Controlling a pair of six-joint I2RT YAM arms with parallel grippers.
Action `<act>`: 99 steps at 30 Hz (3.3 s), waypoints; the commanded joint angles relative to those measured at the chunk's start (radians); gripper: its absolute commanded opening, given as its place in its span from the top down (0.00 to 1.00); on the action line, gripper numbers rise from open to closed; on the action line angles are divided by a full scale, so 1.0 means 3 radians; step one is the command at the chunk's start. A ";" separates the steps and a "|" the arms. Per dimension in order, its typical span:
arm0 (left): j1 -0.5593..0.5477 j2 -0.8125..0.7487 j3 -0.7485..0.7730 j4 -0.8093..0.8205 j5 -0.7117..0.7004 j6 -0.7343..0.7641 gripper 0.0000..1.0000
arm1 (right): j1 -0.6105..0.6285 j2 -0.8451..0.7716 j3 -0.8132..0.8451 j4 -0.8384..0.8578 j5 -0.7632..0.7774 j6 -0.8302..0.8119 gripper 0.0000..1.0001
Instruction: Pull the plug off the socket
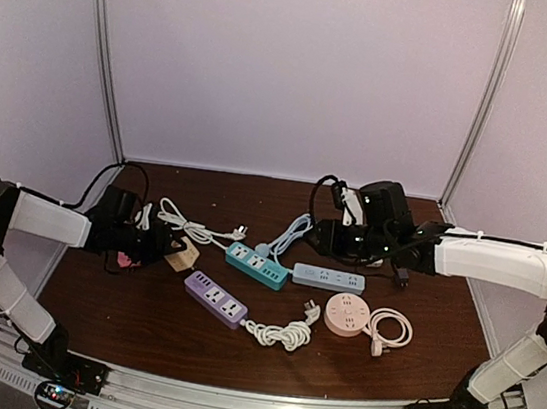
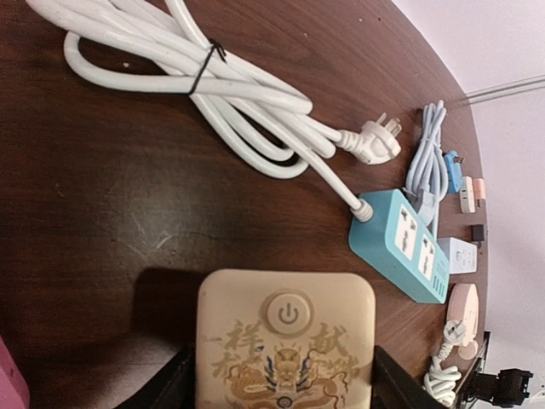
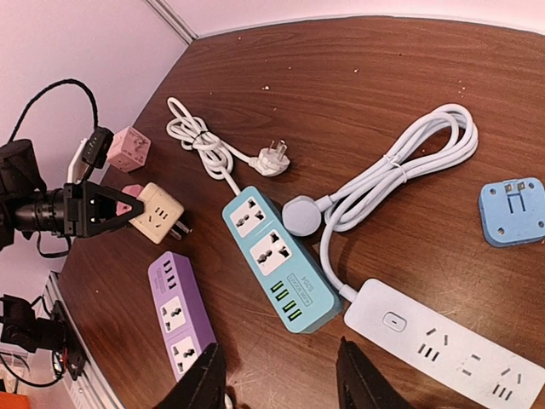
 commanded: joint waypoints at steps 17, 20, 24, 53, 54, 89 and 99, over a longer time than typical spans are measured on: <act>-0.0033 -0.0492 0.0437 -0.1099 -0.0704 0.0717 0.11 | -0.0234 -0.0431 -0.0359 0.0073 0.0307 -0.0140 0.14; -0.0148 -0.0594 0.0506 -0.1184 -0.0800 0.0795 0.08 | -0.0257 -0.0492 -0.0408 0.0101 0.0356 -0.0157 0.07; -0.0420 -0.0703 0.0684 -0.1326 -0.1038 0.0927 0.04 | -0.0280 -0.0569 -0.0454 0.0122 0.0475 -0.0186 0.00; -0.1076 -0.1318 0.1459 -0.1620 -0.1883 0.1405 0.02 | -0.0354 -0.1422 -0.0481 -0.0198 0.1816 -0.0328 0.00; -0.1079 -0.1321 0.1462 -0.1623 -0.1882 0.1406 0.02 | -0.0353 -0.1442 -0.0489 -0.0192 0.1823 -0.0327 0.00; -0.0272 -0.1604 -0.0014 -0.0211 -0.2543 0.1693 0.02 | -0.2602 -0.0833 -0.2376 0.3143 0.1379 -0.1522 0.00; 0.0125 -0.1299 -0.0410 0.0496 -0.3113 0.2268 0.02 | -0.2615 0.0063 -0.2597 0.4350 0.0887 -0.1731 0.00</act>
